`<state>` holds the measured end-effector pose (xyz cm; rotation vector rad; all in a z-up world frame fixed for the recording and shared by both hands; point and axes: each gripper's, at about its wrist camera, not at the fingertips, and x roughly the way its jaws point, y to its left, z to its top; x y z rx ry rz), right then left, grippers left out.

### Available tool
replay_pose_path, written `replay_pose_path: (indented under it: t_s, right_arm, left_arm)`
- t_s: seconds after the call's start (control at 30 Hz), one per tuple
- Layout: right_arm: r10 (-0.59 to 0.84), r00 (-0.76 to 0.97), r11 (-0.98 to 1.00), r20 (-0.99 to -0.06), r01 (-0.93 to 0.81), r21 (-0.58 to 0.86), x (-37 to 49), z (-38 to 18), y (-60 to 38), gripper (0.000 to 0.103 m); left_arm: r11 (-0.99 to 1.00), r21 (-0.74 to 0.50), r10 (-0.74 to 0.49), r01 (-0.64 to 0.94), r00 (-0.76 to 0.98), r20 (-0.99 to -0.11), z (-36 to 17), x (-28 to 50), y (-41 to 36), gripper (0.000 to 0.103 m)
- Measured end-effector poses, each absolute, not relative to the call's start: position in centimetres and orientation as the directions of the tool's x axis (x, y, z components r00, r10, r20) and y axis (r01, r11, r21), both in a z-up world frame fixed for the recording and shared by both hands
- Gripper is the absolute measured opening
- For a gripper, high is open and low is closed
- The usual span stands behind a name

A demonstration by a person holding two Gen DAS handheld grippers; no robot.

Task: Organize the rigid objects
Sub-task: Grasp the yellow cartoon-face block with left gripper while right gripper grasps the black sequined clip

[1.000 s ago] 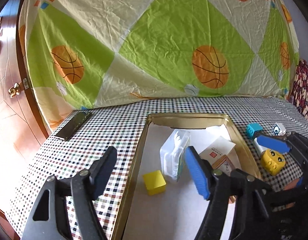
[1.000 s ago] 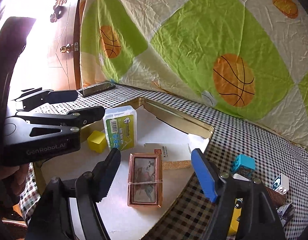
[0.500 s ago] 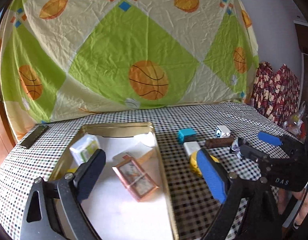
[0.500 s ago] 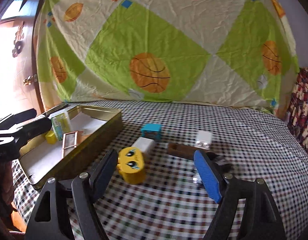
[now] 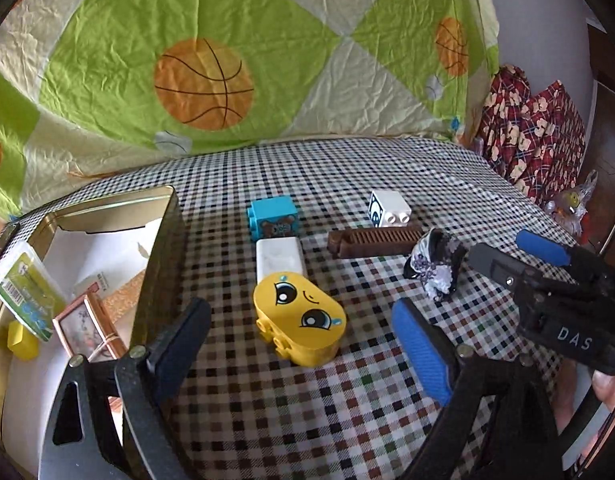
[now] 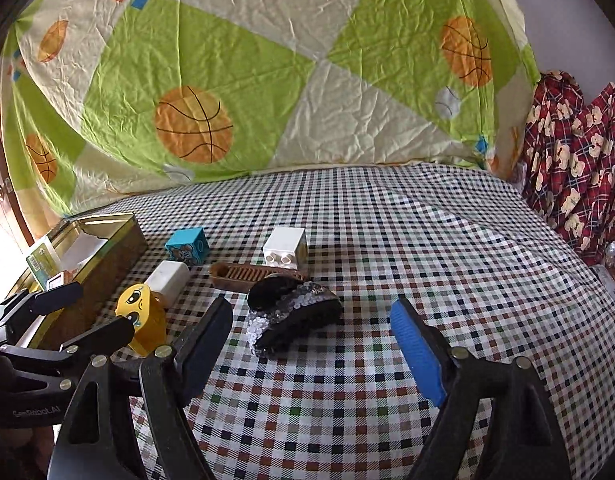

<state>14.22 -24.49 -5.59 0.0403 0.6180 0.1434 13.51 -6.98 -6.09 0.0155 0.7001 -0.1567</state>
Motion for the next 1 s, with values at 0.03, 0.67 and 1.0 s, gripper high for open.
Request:
replay_pose_path:
  t_s: [0.03, 0.67, 1.0]
  right_arm:
    - [0.154, 0.792, 0.988, -0.591, -0.127, 0.086, 14.8, -5.7, -24.3, 0.083]
    - [0.137, 0.671, 0.987, -0.729, -0.157, 0.041, 19.6, -8.3, -22.2, 0.07]
    - [0.147, 0.705, 0.984, -0.694, -0.173, 0.033, 18.8, -7.8, -21.9, 0.069]
  left_arm:
    - [0.989, -0.032, -0.132, 0.146, 0.751, -0.647, -6.4, 13.8, -7.1, 0.093]
    - [0.983, -0.034, -0.143, 0.178, 0.647, -0.749, -8.4, 17.5, -7.7, 0.065]
    - [0.982, -0.071, -0.172, 0.174, 0.682, -0.711, -7.8, 16.6, -7.3, 0.051]
